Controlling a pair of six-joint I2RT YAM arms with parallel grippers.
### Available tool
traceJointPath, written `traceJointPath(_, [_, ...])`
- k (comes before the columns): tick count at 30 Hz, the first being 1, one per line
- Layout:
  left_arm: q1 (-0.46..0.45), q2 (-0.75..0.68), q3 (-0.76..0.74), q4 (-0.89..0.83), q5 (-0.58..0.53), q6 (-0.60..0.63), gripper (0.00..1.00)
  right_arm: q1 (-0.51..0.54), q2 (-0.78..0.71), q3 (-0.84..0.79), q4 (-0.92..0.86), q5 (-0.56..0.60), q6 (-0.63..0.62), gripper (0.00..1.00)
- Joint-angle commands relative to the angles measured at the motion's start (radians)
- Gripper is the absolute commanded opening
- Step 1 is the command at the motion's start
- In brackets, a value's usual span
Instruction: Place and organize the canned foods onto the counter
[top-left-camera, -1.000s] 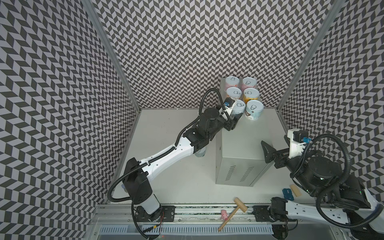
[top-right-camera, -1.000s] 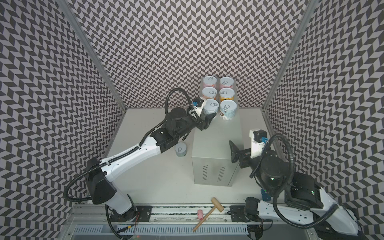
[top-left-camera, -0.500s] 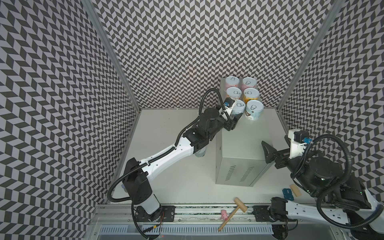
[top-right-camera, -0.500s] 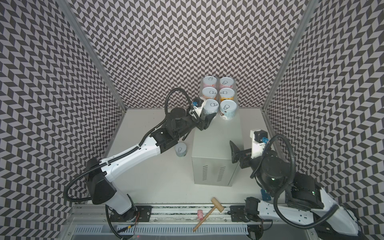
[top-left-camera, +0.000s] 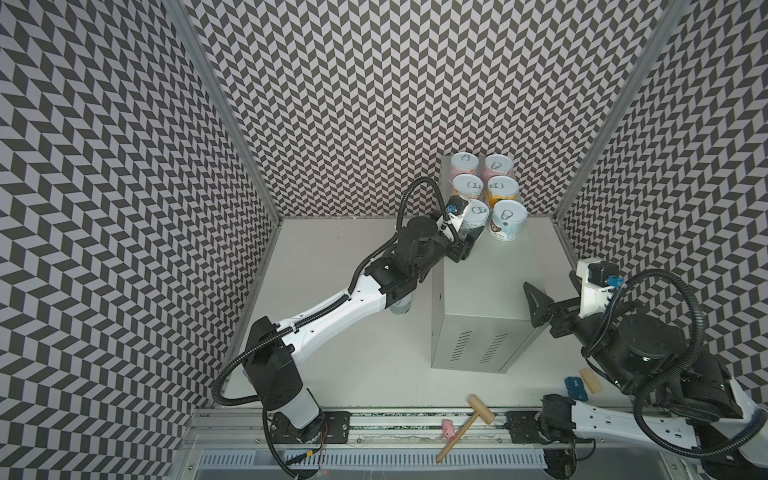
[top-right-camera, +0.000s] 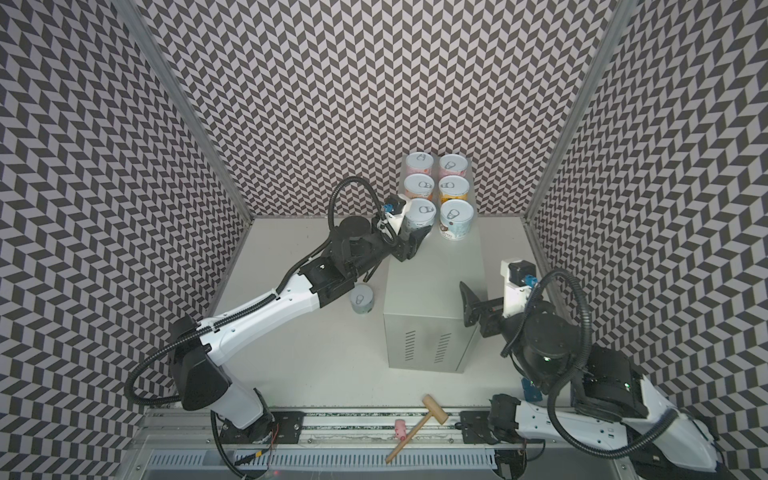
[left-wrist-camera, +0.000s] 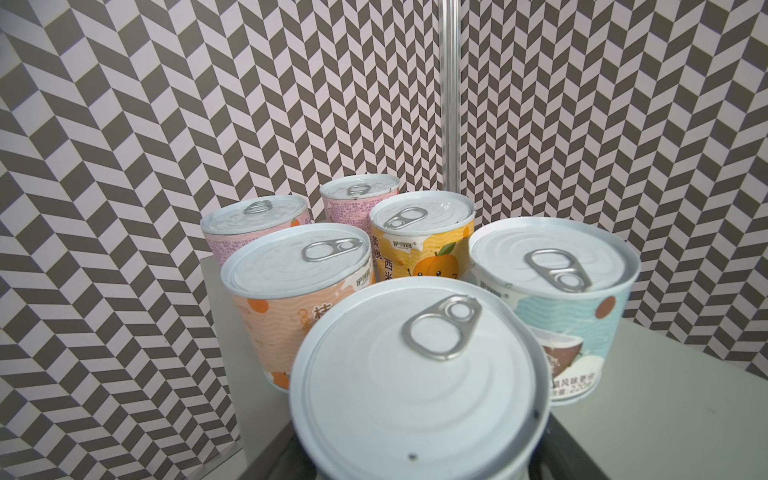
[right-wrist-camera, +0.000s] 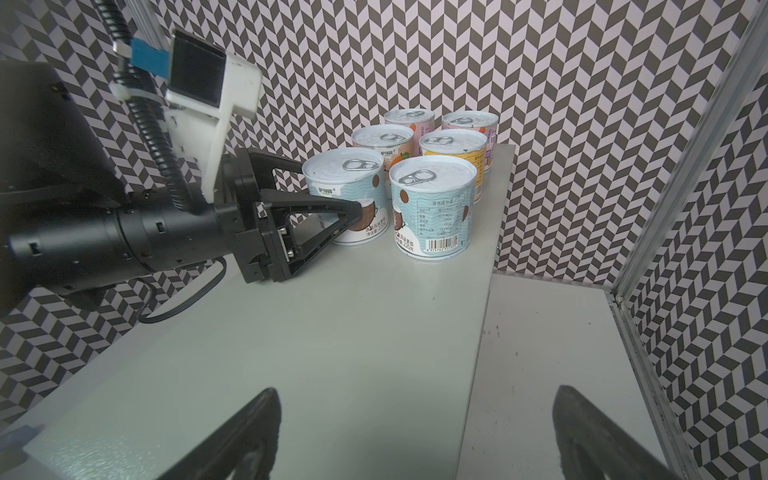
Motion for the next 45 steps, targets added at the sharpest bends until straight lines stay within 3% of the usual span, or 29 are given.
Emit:
traceJointPath(1, [0.004,-0.002,-0.022,-0.078,-0.012,0.027,0.71,0.002,-0.014,-0.006,0.047,0.013,0.014,0.99])
traceJointPath(9, [0.004,-0.004,-0.020,-0.080,-0.011,0.025,0.75,0.003,-0.014,-0.005,0.043,0.013,0.017,0.99])
traceJointPath(17, [-0.007,-0.010,-0.019,-0.083,-0.017,0.033,0.92,0.003,-0.010,-0.005,0.046,0.008,0.017,0.99])
traceJointPath(25, [-0.036,-0.047,-0.017,-0.107,-0.061,0.024,0.98,0.003,0.000,0.000,0.059,0.002,0.004,0.99])
traceJointPath(34, [-0.060,-0.278,-0.165,-0.184,-0.139,-0.087,1.00,0.003,0.017,-0.005,0.101,-0.005,-0.025,0.99])
traceJointPath(38, [-0.059,-0.406,-0.225,-0.262,-0.228,-0.130,1.00,0.002,0.035,-0.008,0.126,-0.023,-0.043,0.99])
traceJointPath(45, [0.079,-0.491,-0.236,-0.508,-0.257,-0.235,1.00,0.003,0.082,-0.011,0.153,-0.067,-0.063,0.99])
